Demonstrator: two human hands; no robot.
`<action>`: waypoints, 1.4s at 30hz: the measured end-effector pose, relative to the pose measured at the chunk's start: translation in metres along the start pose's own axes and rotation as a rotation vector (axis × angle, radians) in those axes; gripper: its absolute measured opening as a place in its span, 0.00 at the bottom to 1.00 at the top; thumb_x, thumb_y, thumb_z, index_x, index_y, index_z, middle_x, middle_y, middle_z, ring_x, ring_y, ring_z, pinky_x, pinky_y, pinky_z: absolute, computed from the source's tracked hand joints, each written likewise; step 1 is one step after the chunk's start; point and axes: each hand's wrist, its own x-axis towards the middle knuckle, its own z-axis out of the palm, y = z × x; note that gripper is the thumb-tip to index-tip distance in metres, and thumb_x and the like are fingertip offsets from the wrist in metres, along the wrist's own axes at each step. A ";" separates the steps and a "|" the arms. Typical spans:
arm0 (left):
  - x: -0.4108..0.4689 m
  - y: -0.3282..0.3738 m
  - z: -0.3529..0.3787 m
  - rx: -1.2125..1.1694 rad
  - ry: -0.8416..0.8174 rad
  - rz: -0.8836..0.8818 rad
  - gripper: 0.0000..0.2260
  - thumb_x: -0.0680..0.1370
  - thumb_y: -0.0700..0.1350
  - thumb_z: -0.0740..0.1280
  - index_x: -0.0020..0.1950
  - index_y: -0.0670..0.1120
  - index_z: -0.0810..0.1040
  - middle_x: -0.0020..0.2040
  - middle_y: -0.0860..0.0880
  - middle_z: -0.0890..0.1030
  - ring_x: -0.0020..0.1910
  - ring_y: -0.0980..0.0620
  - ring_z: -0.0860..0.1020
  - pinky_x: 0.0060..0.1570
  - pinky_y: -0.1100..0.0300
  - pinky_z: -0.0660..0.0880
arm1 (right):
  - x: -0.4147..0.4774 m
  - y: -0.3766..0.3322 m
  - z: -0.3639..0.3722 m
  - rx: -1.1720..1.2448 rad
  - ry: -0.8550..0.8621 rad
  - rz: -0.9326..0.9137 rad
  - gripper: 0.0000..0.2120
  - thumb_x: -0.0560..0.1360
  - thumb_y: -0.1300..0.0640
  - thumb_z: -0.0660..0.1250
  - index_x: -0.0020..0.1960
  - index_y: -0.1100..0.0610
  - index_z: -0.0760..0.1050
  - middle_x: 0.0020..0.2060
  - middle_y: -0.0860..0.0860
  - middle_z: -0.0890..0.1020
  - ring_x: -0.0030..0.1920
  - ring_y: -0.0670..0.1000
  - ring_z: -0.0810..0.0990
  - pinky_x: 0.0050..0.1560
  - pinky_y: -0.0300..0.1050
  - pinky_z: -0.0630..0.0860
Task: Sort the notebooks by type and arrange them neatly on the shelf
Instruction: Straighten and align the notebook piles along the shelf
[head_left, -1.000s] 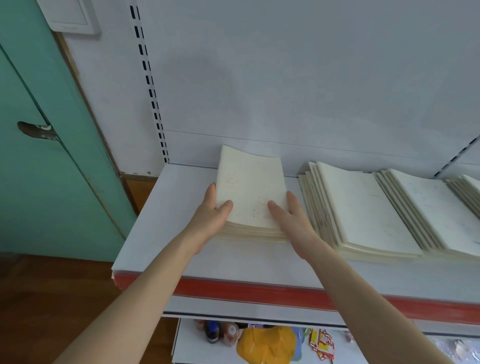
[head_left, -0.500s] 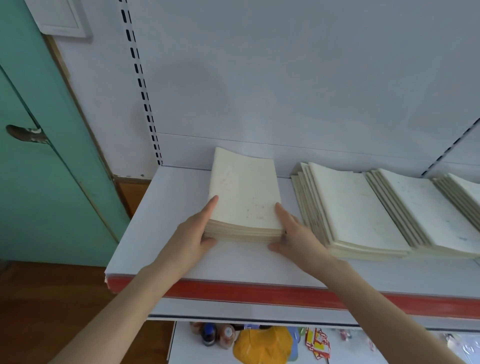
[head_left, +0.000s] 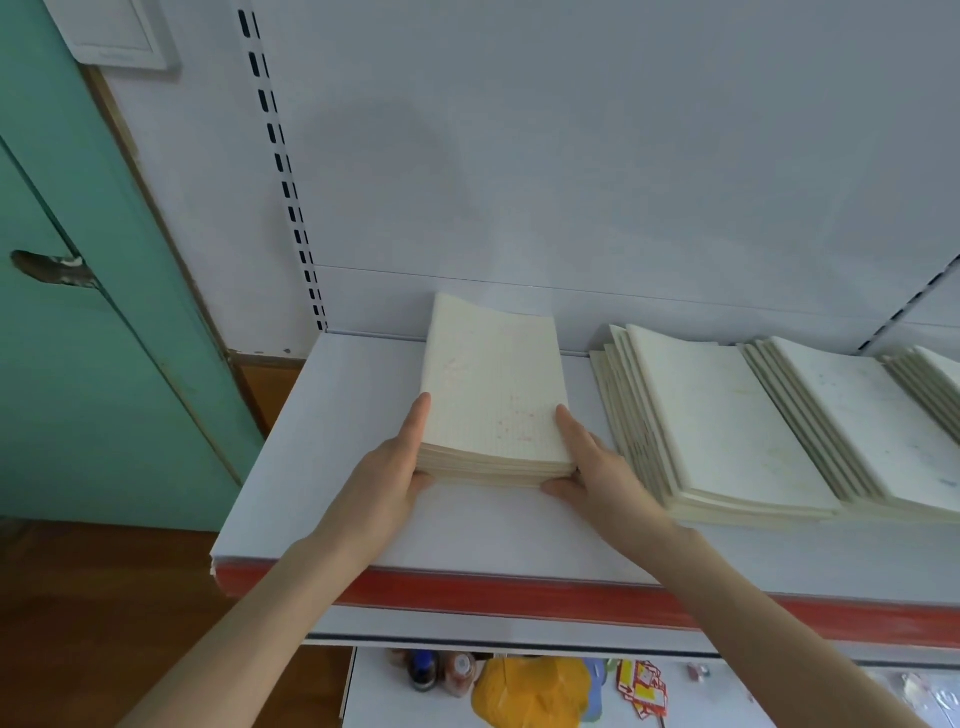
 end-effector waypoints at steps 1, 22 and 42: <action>0.000 0.000 0.000 -0.004 0.007 0.002 0.37 0.79 0.39 0.63 0.75 0.53 0.38 0.65 0.44 0.72 0.61 0.51 0.73 0.60 0.62 0.68 | 0.001 -0.001 -0.002 0.036 0.000 0.029 0.38 0.76 0.61 0.64 0.76 0.54 0.42 0.71 0.52 0.62 0.63 0.44 0.66 0.58 0.27 0.58; -0.002 0.009 -0.002 0.074 -0.001 0.006 0.38 0.80 0.42 0.60 0.71 0.53 0.30 0.65 0.44 0.71 0.59 0.53 0.72 0.58 0.65 0.67 | 0.004 -0.012 -0.012 -0.076 -0.075 0.177 0.34 0.77 0.58 0.63 0.75 0.57 0.46 0.55 0.58 0.78 0.53 0.56 0.77 0.49 0.45 0.71; 0.006 0.018 0.011 -0.153 0.113 -0.084 0.25 0.82 0.45 0.52 0.77 0.45 0.46 0.73 0.42 0.63 0.69 0.44 0.66 0.67 0.50 0.66 | 0.028 -0.024 0.011 0.380 0.177 0.250 0.19 0.80 0.58 0.54 0.70 0.60 0.56 0.59 0.53 0.69 0.51 0.50 0.71 0.47 0.40 0.67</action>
